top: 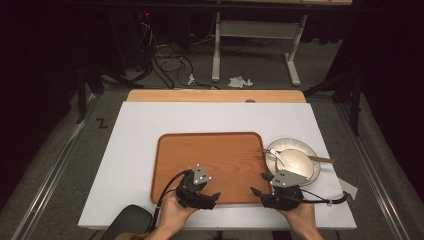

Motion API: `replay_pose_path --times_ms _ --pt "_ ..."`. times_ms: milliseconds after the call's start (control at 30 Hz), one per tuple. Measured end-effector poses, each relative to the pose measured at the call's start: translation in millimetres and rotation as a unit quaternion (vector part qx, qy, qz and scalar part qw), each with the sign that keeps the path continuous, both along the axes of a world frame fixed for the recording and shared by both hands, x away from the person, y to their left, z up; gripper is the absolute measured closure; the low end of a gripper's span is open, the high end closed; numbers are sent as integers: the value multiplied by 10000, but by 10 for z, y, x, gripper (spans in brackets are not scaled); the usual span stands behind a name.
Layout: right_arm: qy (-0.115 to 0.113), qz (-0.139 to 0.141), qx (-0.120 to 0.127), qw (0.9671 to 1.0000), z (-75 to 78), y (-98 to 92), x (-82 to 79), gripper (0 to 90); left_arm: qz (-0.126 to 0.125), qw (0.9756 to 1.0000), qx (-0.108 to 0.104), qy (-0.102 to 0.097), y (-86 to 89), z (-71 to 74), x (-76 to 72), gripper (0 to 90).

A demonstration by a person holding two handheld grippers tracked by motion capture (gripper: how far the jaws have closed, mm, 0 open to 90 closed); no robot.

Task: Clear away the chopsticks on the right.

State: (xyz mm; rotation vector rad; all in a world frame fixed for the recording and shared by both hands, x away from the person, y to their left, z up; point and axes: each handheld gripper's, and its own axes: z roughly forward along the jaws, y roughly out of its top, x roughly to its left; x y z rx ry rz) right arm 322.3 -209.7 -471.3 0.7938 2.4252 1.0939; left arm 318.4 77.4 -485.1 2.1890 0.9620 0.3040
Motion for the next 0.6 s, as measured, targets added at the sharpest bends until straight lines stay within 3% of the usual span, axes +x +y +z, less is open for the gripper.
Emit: replay_pose_path --times_ms 167,333,433,600 --pt "26 67 -134 9999 -5 -11 -18 414 -18 10000 -39 49 -4 -1 1 242" --pt "-4 86 -76 9999 8 -14 -5 416 -31 10000 -38 73 -15 -6 -6 242" --pt "-59 99 -261 9996 2 -27 -9 428 -13 10000 -53 58 -4 -4 2 242" --pt "-123 92 -145 9998 50 -61 -16 427 5 10000 -36 42 1 -3 0 242"
